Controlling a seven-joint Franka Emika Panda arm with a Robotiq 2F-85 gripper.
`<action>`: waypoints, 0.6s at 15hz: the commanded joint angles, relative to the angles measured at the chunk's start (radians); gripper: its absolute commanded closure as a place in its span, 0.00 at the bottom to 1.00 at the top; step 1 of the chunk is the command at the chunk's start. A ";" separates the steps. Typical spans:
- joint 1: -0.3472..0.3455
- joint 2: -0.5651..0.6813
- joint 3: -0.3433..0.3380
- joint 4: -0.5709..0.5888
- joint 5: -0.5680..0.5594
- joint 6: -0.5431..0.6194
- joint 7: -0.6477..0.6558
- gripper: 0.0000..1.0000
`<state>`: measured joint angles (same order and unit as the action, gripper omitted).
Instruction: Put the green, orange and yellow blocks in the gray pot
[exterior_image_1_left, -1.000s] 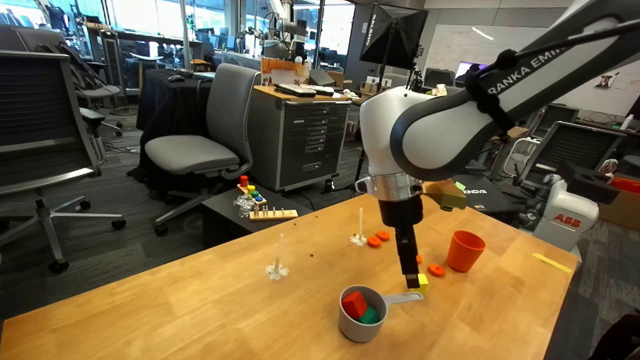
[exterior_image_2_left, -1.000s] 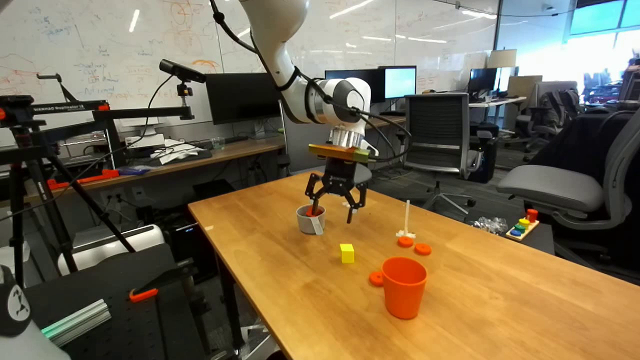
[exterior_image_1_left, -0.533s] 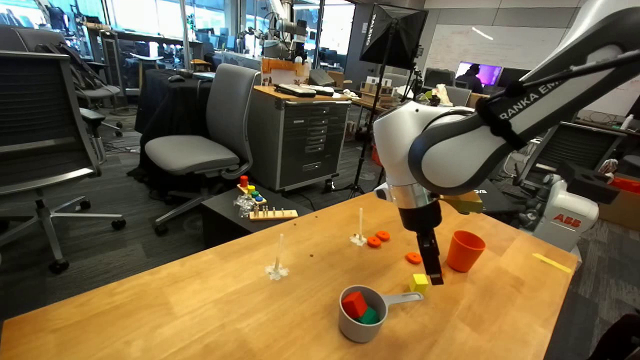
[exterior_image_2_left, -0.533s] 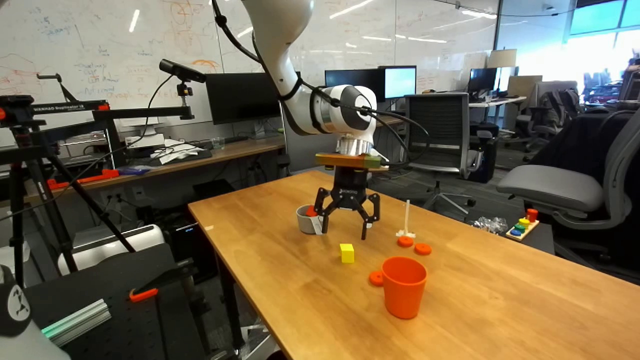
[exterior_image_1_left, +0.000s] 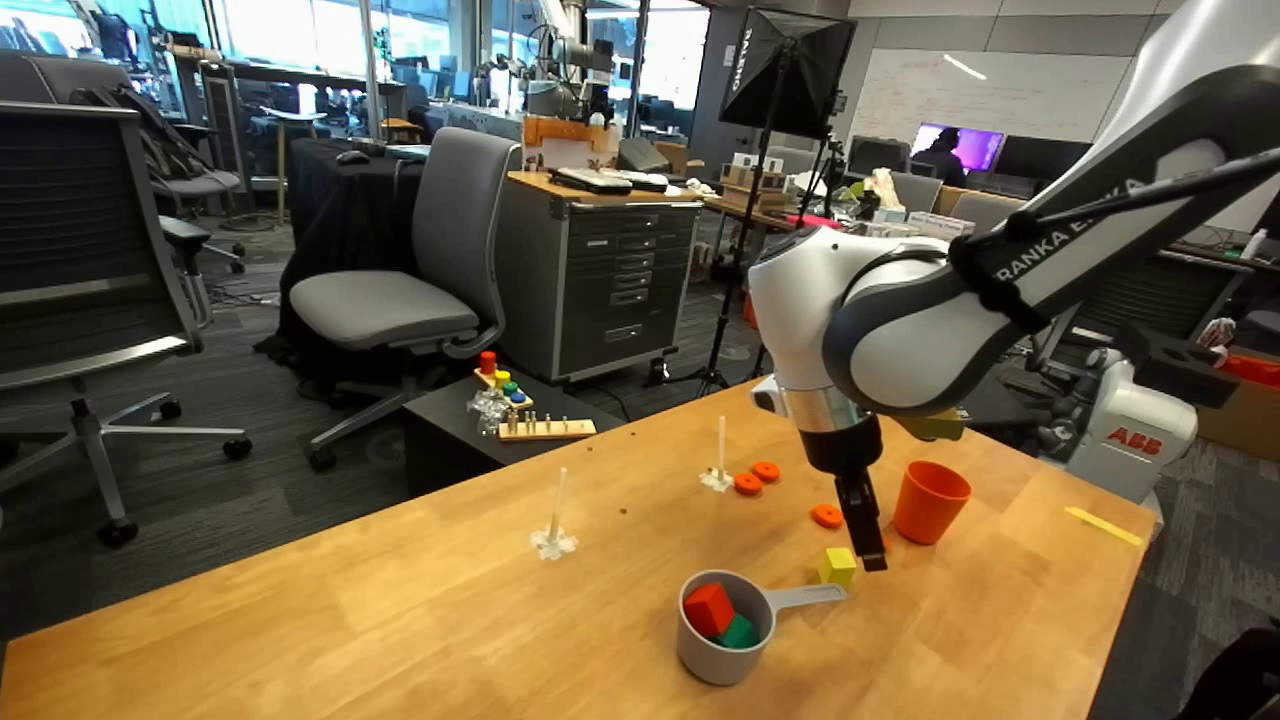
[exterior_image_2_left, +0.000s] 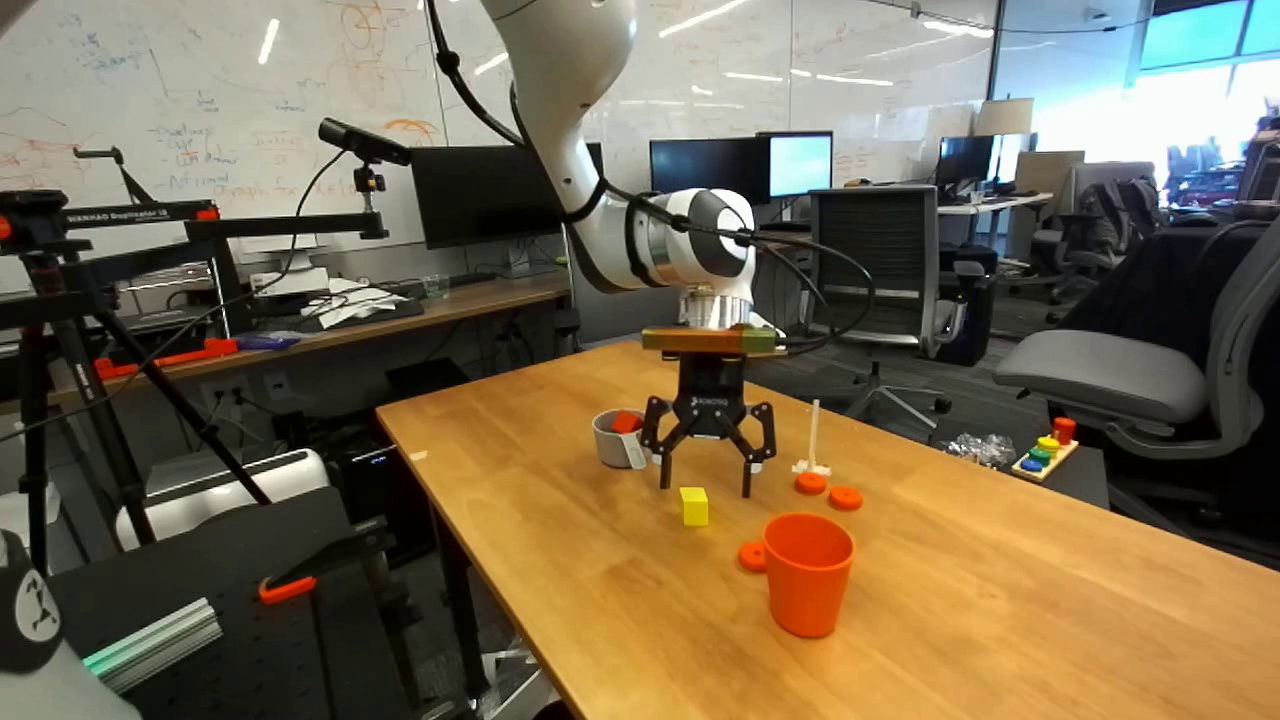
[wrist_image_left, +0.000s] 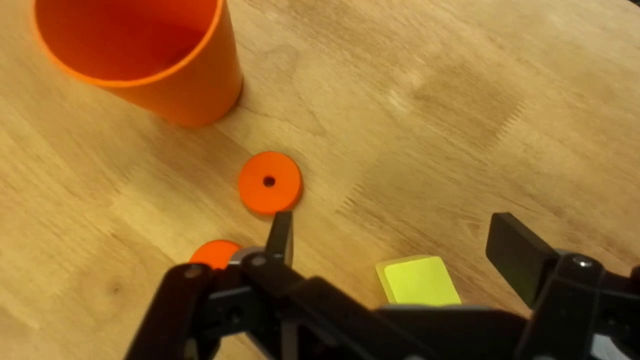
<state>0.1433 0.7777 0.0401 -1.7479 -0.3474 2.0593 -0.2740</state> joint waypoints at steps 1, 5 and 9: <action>0.003 0.035 0.007 0.030 -0.025 0.025 -0.003 0.00; 0.006 0.061 0.014 0.045 -0.025 0.045 -0.016 0.26; 0.004 0.062 0.017 0.043 -0.020 0.072 -0.019 0.58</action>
<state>0.1497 0.8348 0.0517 -1.7215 -0.3493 2.1156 -0.2795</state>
